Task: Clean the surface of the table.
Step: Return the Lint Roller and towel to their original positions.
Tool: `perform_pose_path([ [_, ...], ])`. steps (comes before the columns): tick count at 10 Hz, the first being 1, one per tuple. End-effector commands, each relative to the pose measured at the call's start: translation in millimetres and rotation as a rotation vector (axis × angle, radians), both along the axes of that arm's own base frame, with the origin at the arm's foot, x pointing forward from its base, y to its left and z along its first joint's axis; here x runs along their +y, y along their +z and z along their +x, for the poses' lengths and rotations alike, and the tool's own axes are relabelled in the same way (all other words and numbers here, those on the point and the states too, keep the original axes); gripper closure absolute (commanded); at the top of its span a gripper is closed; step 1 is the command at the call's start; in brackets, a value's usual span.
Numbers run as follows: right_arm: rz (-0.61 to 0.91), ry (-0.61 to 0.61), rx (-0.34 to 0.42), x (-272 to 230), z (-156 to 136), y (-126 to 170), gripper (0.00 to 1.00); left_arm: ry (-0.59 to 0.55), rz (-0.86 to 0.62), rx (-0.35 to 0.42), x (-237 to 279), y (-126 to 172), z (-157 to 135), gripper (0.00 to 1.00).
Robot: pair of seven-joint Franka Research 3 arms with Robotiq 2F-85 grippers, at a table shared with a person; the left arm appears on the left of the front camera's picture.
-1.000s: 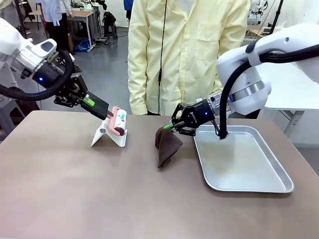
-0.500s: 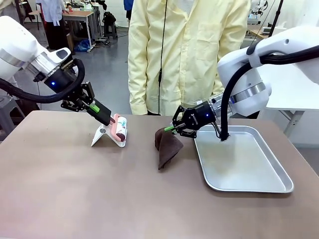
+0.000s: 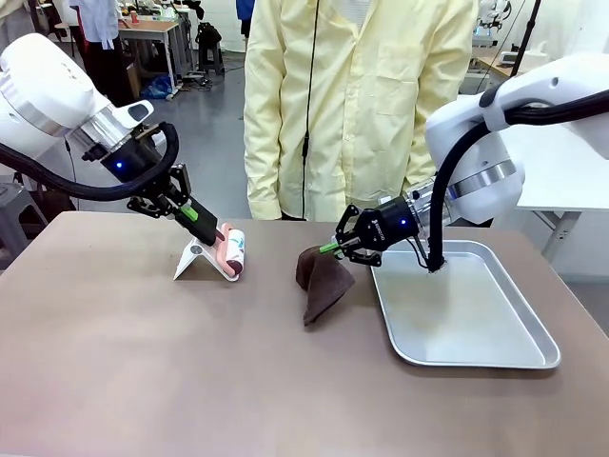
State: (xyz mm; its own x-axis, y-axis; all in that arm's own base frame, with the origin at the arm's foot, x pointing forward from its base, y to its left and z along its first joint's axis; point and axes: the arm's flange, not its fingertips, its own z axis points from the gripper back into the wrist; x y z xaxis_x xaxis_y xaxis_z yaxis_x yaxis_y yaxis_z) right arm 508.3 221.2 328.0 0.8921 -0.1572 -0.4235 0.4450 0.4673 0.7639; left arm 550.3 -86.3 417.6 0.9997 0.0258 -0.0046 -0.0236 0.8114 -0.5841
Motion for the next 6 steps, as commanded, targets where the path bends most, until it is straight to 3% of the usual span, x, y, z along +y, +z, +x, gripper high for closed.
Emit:
perform_pose_path([
  [1,0.012,0.012,-0.001,-4.9,-2.2,0.4,0.94,0.009,0.036,0.018,-0.5,4.7,4.6,0.8],
  [6,0.017,0.004,0.007,-6.0,0.6,-0.6,0.94,-0.003,0.049,0.03,-1.4,1.2,4.7,0.8],
])
